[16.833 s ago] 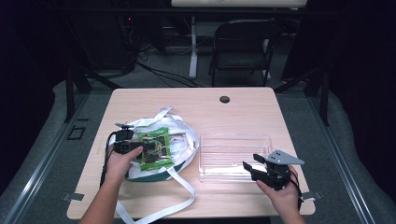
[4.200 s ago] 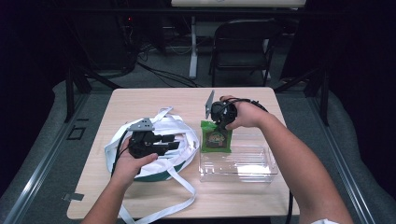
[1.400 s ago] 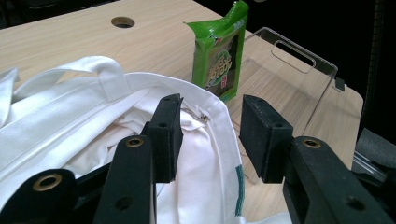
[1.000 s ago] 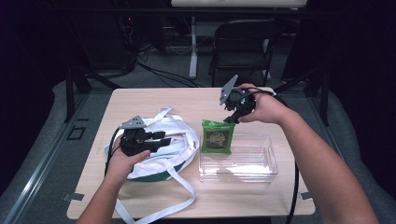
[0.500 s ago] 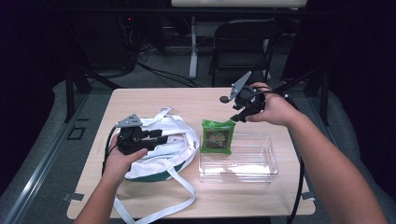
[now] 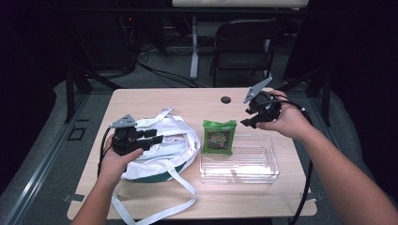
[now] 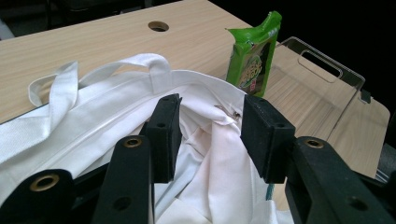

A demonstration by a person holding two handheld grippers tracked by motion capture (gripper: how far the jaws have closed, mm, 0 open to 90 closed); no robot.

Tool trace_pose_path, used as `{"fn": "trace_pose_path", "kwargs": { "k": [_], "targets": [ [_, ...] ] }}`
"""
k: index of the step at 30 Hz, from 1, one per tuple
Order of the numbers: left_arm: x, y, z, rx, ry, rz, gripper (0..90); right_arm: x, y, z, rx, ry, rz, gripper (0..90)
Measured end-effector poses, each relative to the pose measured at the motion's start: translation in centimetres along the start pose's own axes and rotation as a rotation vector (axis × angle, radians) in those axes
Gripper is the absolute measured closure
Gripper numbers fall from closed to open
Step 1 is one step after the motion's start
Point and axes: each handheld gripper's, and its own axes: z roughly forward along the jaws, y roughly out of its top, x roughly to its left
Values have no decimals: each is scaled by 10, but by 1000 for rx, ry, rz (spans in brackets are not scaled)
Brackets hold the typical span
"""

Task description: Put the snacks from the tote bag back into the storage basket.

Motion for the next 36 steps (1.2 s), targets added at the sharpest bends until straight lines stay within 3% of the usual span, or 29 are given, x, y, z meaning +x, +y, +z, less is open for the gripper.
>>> {"fn": "trace_pose_path", "kwargs": {
  "k": [13, 24, 29, 36],
  "targets": [
    [8, -8, -8, -5, 38, -23, 565, 26, -27, -16, -38, -53, 109, 511],
    [10, -19, -13, -1, 72, -41, 556, 55, -57, -11, -39, -100, 194, 507],
    [9, -25, -16, 2, 90, -37, 556, 67, -71, -14, -75, -101, 250, 502],
    [5, -33, -16, 7, 105, -32, 556, 83, -82, -15, -98, -128, 244, 493]
  ]
}}
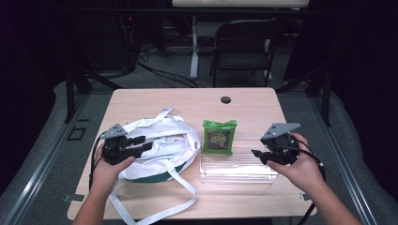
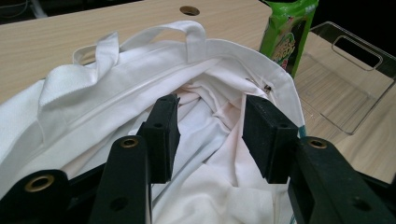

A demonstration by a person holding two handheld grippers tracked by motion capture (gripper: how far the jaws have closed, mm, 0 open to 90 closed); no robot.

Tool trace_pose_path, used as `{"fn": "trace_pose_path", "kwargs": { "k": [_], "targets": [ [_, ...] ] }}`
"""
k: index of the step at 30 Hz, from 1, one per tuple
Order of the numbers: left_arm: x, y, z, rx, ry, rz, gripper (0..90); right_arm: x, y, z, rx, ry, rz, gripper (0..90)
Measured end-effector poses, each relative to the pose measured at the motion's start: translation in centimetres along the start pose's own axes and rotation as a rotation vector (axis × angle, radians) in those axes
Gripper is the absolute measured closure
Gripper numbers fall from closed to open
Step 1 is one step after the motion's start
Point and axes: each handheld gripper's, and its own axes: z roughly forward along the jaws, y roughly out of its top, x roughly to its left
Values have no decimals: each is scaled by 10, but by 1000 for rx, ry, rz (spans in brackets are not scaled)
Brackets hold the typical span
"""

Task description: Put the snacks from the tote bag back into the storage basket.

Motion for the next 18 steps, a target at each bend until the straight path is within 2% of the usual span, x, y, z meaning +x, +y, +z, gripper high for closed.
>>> {"fn": "trace_pose_path", "kwargs": {
  "k": [4, 8, 11, 14, 18],
  "targets": [
    [-2, -5, 1, 9, 8, 10, 556, 8, -10, -3, -11, -14, -7, 490],
    [-4, -11, 1, 12, 23, 23, 556, 15, -22, -4, -24, -16, 14, 491],
    [-6, -14, 3, 12, 29, 27, 557, 23, -34, 1, -35, -3, 34, 493],
    [-8, -17, 4, 8, 33, 27, 558, 28, -42, 6, -37, -11, 42, 495],
    [-10, -20, 4, 0, 37, 31, 559, 33, -54, 11, -57, -12, 76, 500]
  ]
}}
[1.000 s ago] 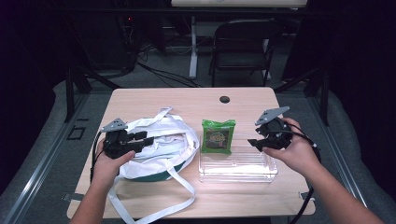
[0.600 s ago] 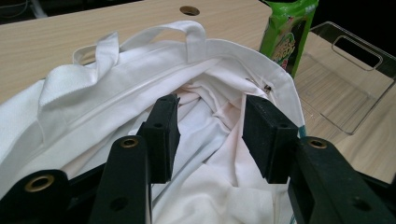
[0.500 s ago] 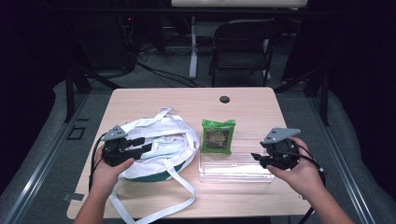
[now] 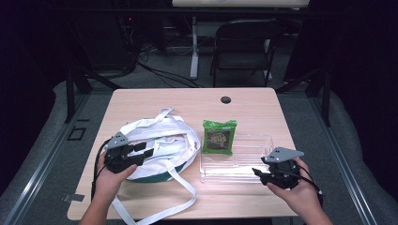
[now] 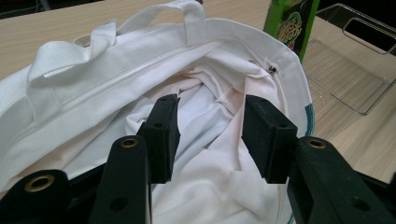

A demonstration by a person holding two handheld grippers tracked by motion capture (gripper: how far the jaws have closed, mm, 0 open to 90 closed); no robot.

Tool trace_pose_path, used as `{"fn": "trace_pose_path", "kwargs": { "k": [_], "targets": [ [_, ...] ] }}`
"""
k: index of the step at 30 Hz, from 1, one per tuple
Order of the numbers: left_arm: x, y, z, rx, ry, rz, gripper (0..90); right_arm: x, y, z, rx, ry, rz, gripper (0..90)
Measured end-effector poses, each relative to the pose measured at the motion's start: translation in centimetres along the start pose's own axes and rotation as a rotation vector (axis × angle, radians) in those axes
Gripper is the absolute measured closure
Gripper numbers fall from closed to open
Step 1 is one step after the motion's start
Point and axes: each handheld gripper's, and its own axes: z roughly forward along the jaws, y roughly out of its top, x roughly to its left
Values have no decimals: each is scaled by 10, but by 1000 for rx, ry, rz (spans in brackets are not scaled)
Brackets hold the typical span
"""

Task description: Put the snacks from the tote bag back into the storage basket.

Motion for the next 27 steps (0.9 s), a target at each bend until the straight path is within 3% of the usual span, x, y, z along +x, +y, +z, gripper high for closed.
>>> {"fn": "trace_pose_path", "kwargs": {
  "k": [12, 15, 19, 23, 27],
  "targets": [
    [1, -11, 0, -9, 26, -11, 558, 9, -37, 13, -50, -18, 81, 503],
    [0, -13, 2, -14, 32, -13, 558, 11, -42, 15, -101, 7, 94, 504],
    [-2, -16, 4, -8, 31, -9, 557, 16, -46, 19, -142, 18, 94, 506],
    [-4, -19, 7, -8, 31, -6, 556, 20, -52, 22, -189, 48, 52, 519],
    [-5, -22, 10, -6, 33, -8, 555, 23, -57, 26, -189, 52, 19, 528]
  ]
}}
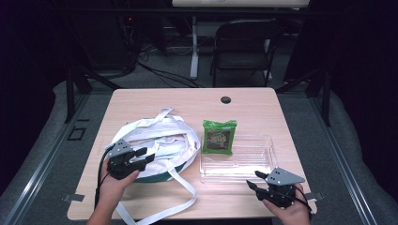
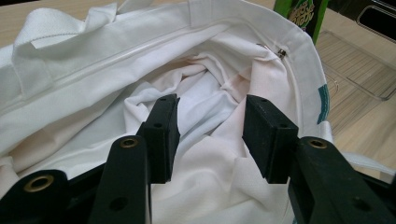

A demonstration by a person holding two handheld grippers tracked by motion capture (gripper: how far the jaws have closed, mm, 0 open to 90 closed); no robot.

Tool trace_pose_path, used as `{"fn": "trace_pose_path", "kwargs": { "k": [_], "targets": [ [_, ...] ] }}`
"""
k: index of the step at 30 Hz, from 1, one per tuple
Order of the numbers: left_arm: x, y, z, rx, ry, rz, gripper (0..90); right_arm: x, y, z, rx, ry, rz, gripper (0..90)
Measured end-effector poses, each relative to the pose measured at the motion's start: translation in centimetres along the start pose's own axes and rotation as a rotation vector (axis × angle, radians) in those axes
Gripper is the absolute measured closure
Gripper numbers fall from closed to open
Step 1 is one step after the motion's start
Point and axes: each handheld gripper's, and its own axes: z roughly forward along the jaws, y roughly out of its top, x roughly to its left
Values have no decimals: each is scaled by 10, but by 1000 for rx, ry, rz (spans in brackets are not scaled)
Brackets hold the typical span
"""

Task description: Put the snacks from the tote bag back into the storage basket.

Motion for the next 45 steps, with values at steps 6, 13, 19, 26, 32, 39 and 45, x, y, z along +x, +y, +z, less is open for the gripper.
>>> {"fn": "trace_pose_path", "kwargs": {
  "k": [6, 13, 19, 26, 32, 39, 45],
  "targets": [
    [-1, -4, 1, -1, -5, 0, 551, 6, -7, 4, -59, 105, 25, 541],
    [-2, -8, 3, 6, 2, -1, 549, 13, -9, 12, -29, 111, -6, 548],
    [-4, -10, 5, 12, 6, 4, 549, 17, -12, 20, -10, 165, -6, 549],
    [-7, -11, 9, 19, 2, 13, 548, 24, -13, 27, 13, 201, -41, 549],
    [-8, -11, 10, 27, 1, 18, 547, 24, -13, 28, 12, 212, -47, 549],
    [-13, -11, 13, 37, -3, 39, 546, 22, -13, 27, -6, 231, -32, 548],
    [-13, -11, 14, 42, -2, 40, 546, 19, -13, 27, -17, 236, -19, 547]
  ]
}}
